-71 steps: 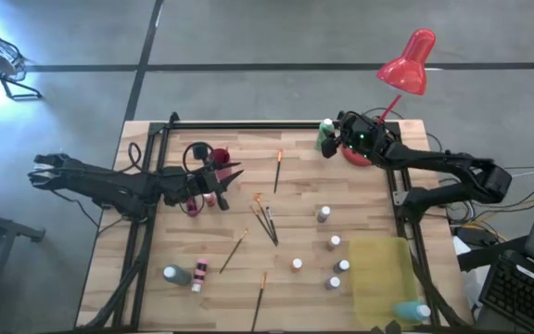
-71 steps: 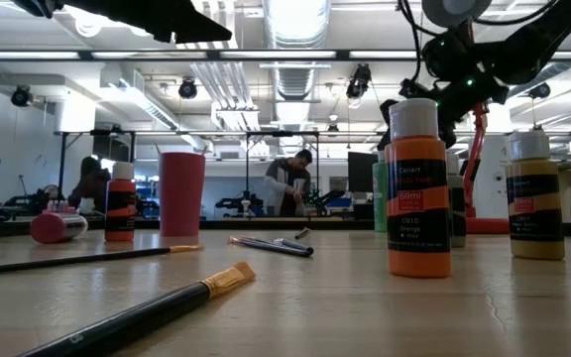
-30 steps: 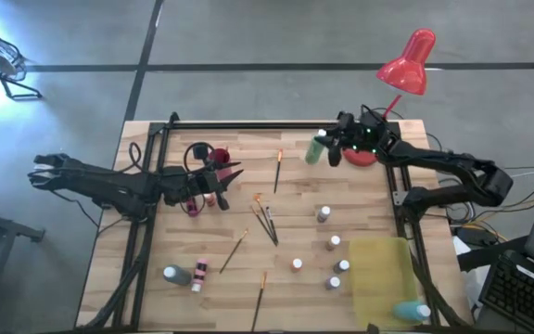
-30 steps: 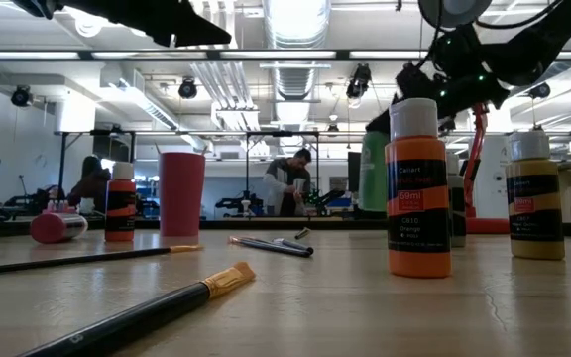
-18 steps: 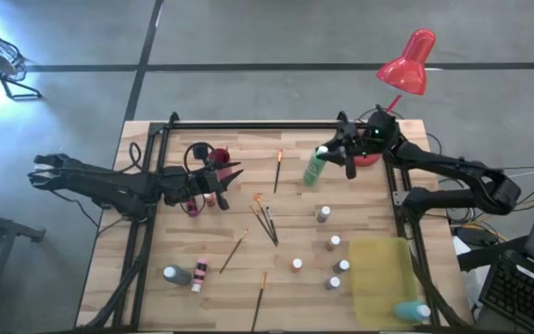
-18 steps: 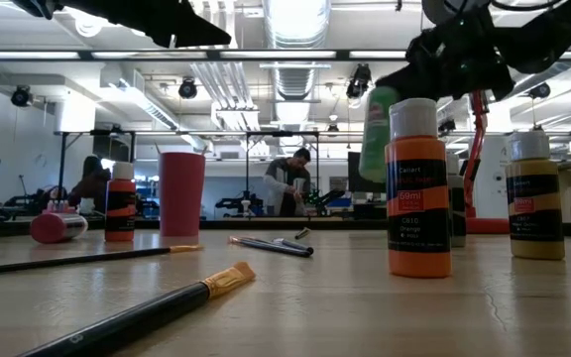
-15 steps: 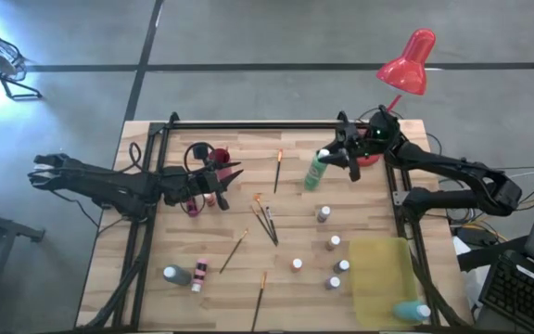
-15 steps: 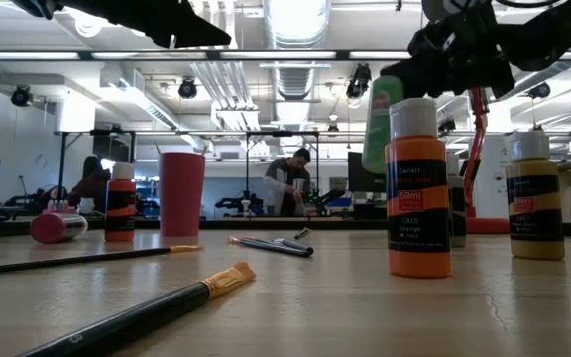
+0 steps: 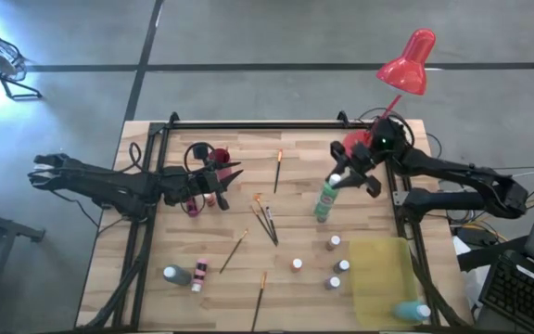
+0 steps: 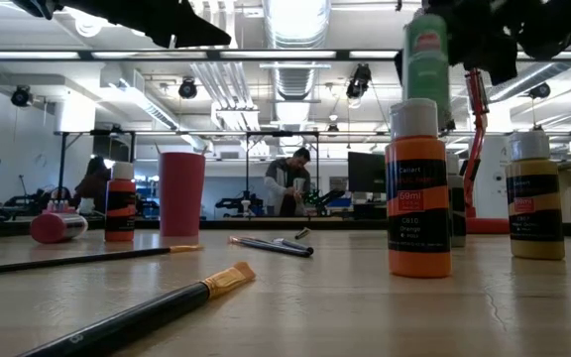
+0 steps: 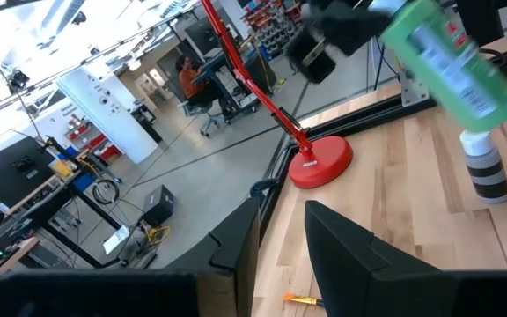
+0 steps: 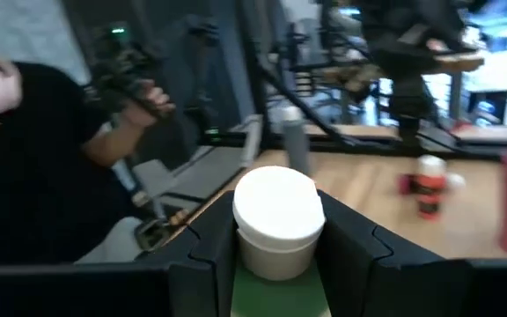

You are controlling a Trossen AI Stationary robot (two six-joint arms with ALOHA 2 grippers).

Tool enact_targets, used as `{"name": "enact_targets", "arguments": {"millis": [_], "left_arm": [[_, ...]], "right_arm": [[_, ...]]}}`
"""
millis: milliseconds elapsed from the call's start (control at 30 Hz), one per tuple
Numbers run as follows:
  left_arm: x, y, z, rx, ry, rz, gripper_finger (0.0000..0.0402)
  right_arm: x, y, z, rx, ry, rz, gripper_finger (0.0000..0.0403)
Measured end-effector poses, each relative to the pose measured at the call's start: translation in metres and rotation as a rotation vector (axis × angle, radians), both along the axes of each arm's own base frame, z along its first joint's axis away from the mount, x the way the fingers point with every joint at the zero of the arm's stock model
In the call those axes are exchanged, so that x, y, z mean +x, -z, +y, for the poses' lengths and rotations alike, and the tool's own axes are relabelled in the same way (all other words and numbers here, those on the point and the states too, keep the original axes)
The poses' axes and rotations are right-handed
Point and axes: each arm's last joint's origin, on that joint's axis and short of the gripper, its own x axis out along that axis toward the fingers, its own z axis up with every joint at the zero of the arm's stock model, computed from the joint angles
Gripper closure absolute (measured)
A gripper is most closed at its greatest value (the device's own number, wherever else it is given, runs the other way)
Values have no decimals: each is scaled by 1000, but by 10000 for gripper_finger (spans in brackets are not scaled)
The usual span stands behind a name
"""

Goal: Pick & Place Paint Supplies
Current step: Put the green paint bottle into the yellow bin

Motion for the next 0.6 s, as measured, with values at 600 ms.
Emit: {"name": "enact_targets", "arguments": {"millis": [600], "left_arm": [[0,0,0,0,0,0,300]], "right_arm": [[-5,-21,68,-38,-414,-105,292]]}}
